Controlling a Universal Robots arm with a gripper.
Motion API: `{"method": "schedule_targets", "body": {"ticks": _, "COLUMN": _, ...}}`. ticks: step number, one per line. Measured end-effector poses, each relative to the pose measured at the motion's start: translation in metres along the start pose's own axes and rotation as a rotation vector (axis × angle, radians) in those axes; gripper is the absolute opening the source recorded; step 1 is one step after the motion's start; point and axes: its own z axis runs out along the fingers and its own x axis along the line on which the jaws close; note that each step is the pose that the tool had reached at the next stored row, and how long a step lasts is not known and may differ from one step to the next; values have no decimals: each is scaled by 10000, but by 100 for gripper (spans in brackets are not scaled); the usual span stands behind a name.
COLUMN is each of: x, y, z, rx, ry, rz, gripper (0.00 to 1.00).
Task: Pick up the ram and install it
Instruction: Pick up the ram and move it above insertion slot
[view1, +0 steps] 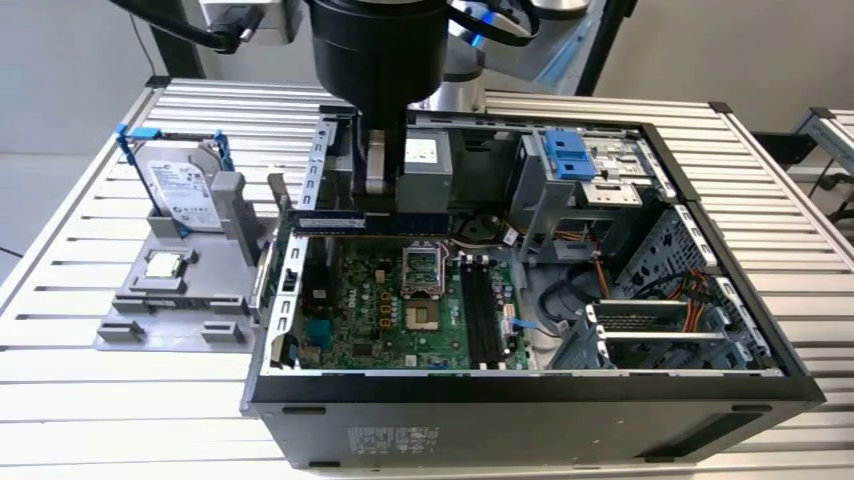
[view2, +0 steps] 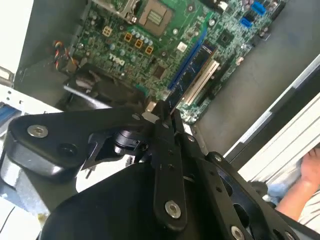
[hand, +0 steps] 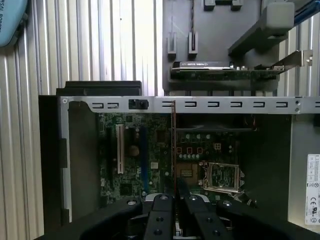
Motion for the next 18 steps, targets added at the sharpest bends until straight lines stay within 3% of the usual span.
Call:
{"method": "schedule_targets", "body": {"ticks": 7, "x": -18, "y": -290, "z": -1, "rx": -2, "ry": 1, "rz": 31, "gripper": 0}}
{"method": "schedule_targets", "body": {"ticks": 18, "x": -69, "y": -519, "z": -1, "rx": -10, "ry": -1, "rz": 368, "gripper": 0}}
